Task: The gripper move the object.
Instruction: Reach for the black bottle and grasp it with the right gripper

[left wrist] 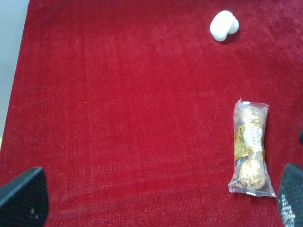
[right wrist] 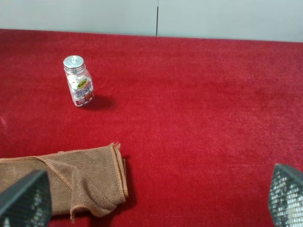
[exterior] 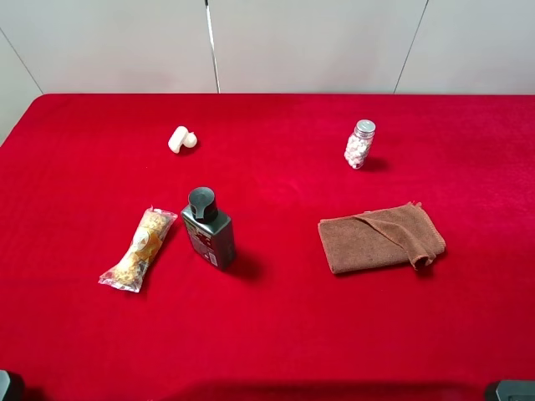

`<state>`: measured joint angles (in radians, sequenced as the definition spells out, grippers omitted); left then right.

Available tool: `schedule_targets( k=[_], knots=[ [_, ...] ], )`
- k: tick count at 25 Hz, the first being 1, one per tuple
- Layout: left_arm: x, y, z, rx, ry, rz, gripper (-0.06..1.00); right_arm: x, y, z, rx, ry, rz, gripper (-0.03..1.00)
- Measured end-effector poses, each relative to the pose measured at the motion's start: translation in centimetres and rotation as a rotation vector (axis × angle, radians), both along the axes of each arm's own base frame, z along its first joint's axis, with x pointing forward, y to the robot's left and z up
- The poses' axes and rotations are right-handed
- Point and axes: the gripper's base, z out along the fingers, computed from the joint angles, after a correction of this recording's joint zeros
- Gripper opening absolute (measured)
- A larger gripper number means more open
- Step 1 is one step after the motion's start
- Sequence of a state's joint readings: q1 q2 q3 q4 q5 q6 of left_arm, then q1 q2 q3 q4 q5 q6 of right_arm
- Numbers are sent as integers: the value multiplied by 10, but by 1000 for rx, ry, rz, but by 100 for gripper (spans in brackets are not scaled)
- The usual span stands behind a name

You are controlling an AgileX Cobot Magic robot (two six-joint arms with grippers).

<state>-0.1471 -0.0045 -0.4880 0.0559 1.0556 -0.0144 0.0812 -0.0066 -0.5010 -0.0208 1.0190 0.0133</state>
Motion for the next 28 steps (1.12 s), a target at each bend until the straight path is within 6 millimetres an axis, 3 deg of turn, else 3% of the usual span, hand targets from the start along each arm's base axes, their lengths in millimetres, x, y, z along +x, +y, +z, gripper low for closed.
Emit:
schedule_targets(
  k=[16,21,28],
  knots=[
    [0,0,0,0,0,0,96,4,2,4,13,21,13,69],
    [0,0,0,0,0,0,96,28,5,27,-41,119,49,69],
    [0,0,0,0,0,0,96,82,14,64,-120,254,152,69]
  ],
)
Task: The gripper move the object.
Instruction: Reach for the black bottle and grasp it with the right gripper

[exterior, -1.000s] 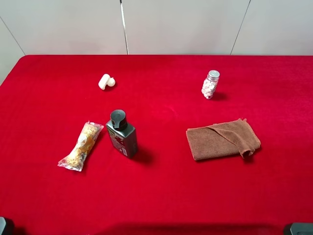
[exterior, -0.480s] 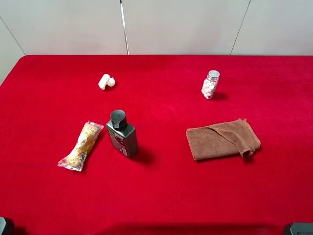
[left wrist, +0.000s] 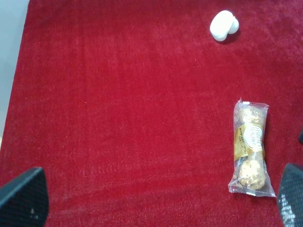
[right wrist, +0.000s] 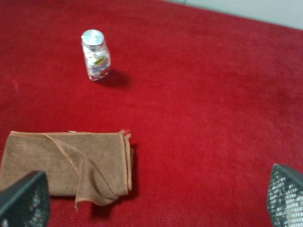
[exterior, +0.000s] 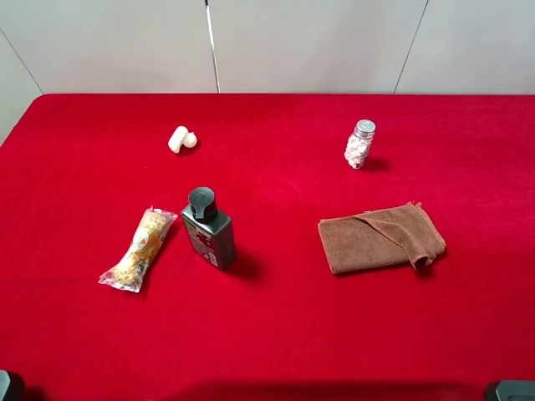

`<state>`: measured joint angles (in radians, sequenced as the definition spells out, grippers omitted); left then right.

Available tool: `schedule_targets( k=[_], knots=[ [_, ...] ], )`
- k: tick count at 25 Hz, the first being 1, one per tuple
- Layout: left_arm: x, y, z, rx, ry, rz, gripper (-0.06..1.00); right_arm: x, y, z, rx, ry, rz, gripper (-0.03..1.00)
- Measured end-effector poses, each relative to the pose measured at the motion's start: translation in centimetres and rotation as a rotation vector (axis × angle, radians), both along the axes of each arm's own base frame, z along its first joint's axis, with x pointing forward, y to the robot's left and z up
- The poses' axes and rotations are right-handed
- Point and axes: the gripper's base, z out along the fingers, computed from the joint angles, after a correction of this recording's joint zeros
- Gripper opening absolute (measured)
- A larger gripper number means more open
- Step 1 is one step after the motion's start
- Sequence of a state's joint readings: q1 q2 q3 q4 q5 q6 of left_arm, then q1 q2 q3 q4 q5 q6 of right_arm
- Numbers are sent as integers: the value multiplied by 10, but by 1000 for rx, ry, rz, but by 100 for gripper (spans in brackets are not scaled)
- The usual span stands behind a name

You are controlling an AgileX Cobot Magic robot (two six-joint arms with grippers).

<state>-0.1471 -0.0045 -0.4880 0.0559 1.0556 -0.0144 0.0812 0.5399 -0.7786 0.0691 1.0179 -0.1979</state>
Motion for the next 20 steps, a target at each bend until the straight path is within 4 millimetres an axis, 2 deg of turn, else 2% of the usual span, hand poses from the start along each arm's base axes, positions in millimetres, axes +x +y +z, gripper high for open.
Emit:
schedule_targets(
  k=[4,9,15,20],
  knots=[
    [0,0,0,0,0,0,96,32,11,13,-2,62,90,69],
    [0,0,0,0,0,0,96,65,35,18,-28,149,236,69],
    [0,0,0,0,0,0,96,95,76,18,-57,253,396,69],
    [0,0,0,0,0,0,96,109,119,15,-81,343,515,69]
  ],
)
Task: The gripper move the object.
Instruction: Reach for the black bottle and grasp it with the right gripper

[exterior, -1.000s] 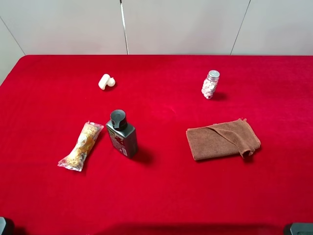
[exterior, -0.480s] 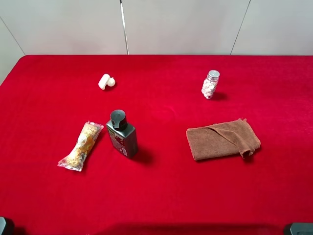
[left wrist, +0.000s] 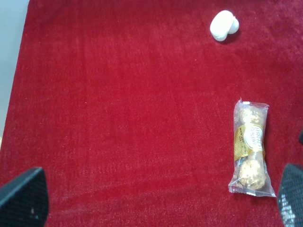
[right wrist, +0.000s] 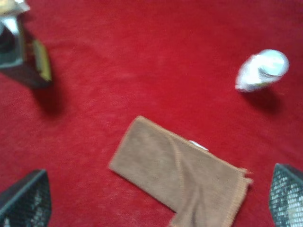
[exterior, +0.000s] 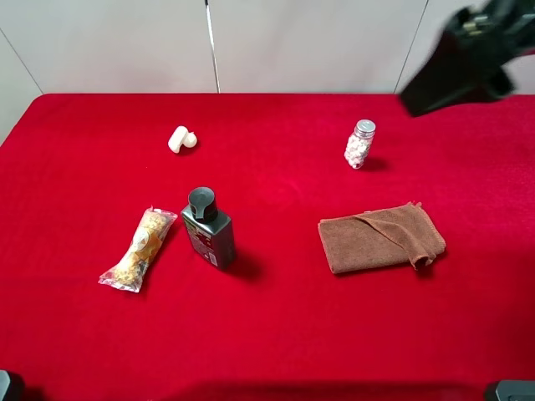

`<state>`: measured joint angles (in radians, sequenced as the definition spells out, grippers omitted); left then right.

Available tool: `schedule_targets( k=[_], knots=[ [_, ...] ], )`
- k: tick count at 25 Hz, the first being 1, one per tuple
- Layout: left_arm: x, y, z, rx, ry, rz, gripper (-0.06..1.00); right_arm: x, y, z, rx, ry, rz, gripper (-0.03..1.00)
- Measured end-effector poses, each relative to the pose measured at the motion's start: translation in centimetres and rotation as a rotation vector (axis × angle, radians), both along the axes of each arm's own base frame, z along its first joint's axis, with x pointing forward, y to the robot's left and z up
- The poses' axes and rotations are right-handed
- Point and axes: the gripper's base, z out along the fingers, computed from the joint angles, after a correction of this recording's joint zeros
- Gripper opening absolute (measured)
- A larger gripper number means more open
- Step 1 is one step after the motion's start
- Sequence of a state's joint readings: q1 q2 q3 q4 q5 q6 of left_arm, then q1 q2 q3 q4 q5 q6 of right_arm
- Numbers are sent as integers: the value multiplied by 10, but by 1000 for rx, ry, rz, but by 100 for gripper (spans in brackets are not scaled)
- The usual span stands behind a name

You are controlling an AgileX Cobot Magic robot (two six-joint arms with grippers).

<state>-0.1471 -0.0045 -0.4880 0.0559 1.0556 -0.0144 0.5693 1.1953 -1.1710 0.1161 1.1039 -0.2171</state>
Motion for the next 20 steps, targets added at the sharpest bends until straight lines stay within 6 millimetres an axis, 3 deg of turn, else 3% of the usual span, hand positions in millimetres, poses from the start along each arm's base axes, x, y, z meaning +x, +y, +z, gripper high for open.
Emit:
schedule_targets(
  k=[10,20],
  knots=[
    [0,0,0,0,0,0,96,11,77,-21,-86,148,146,69],
    [0,0,0,0,0,0,96,8,131,-47,-152,198,189,69]
  ],
)
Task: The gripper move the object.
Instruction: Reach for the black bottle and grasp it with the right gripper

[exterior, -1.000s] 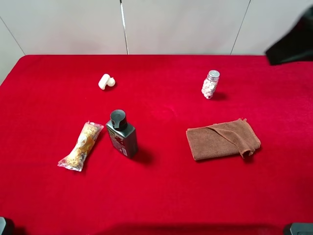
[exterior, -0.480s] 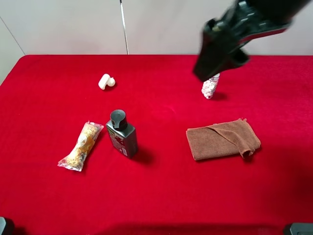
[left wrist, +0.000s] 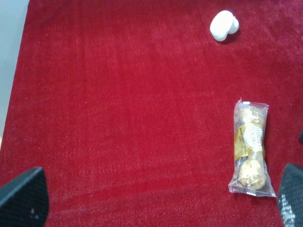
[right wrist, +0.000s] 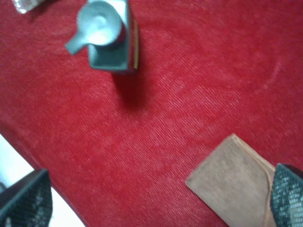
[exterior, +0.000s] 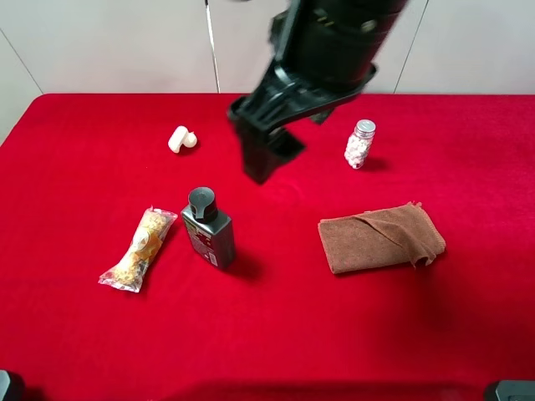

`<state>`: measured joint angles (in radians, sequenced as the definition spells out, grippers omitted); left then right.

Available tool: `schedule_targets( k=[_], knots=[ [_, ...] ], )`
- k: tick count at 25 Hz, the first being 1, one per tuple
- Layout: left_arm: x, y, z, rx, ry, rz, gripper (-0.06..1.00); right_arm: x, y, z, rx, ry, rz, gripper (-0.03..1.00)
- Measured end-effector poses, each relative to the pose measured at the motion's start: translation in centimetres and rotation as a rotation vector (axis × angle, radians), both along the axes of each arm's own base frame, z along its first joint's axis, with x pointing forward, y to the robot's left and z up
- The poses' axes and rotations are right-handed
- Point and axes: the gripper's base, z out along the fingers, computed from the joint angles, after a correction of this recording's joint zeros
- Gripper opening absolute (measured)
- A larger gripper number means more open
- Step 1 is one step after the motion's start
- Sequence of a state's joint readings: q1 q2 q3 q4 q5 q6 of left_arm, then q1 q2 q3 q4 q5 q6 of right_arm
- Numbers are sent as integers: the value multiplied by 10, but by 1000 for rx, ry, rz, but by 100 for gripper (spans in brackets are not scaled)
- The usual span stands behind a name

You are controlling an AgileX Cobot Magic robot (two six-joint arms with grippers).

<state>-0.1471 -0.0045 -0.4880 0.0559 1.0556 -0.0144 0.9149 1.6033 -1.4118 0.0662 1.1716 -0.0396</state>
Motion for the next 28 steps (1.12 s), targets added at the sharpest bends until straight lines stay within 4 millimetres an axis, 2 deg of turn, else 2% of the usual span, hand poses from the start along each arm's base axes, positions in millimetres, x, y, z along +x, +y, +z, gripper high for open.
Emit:
schedule_targets(
  k=[6,9,10,16,28],
  knots=[
    [0,0,0,0,0,0,96,-4,30,-15,-14,17,25,69],
    [0,0,0,0,0,0,96,-6,48,-32,-17,24,39,69],
    [0,0,0,0,0,0,96,-6,48,-32,-17,24,39,69],
    [0,0,0,0,0,0,96,-2,66,-62,-21,57,19,69],
    [0,0,0,0,0,0,96,10,84,-100,-46,63,12,69]
  ],
)
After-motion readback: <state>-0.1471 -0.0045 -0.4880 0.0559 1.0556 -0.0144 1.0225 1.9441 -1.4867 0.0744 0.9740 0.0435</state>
